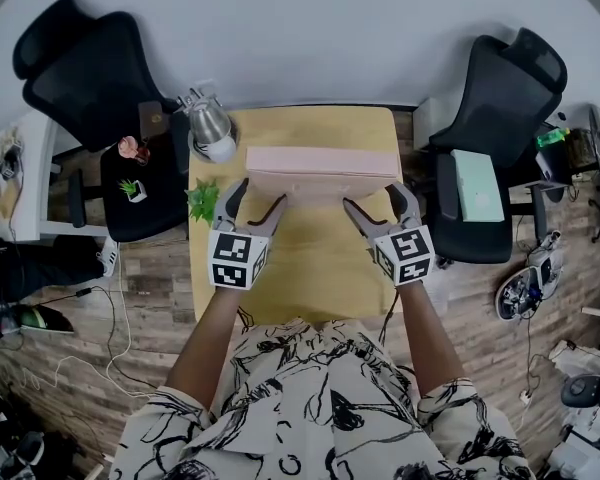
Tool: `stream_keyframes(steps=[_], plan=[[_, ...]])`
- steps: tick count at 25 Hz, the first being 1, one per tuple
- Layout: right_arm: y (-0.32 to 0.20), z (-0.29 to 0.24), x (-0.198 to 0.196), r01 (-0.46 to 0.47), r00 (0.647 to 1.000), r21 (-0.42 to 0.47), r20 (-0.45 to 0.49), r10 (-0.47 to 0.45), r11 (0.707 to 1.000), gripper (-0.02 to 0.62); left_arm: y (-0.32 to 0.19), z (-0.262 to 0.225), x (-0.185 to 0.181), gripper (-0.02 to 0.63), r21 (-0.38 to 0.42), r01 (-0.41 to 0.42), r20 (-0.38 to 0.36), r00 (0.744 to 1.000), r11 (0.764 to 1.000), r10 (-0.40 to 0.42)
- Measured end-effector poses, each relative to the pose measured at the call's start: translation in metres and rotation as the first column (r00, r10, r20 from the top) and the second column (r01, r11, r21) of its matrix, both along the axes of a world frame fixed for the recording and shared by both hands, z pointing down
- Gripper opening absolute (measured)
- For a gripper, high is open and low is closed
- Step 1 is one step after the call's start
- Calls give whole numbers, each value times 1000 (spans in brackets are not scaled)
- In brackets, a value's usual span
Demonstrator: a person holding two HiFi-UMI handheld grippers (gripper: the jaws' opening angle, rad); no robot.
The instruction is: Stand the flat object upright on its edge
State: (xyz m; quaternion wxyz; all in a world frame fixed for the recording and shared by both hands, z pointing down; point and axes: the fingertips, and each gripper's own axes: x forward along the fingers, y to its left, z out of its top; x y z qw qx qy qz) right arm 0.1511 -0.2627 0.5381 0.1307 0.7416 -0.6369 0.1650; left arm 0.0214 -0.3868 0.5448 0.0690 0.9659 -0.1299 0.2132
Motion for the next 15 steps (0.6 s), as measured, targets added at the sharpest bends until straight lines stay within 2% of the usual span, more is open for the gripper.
stream_keyframes(steps=[10, 15], plan=[[21, -12, 1, -25, 999, 42, 30, 24, 999, 382, 0, -6, -17, 295, 5, 23, -17, 1000, 1000, -22], [35, -18, 3, -51, 999, 50, 1, 51, 997, 334, 3, -9, -26, 269, 24, 29, -16, 999, 999, -28]])
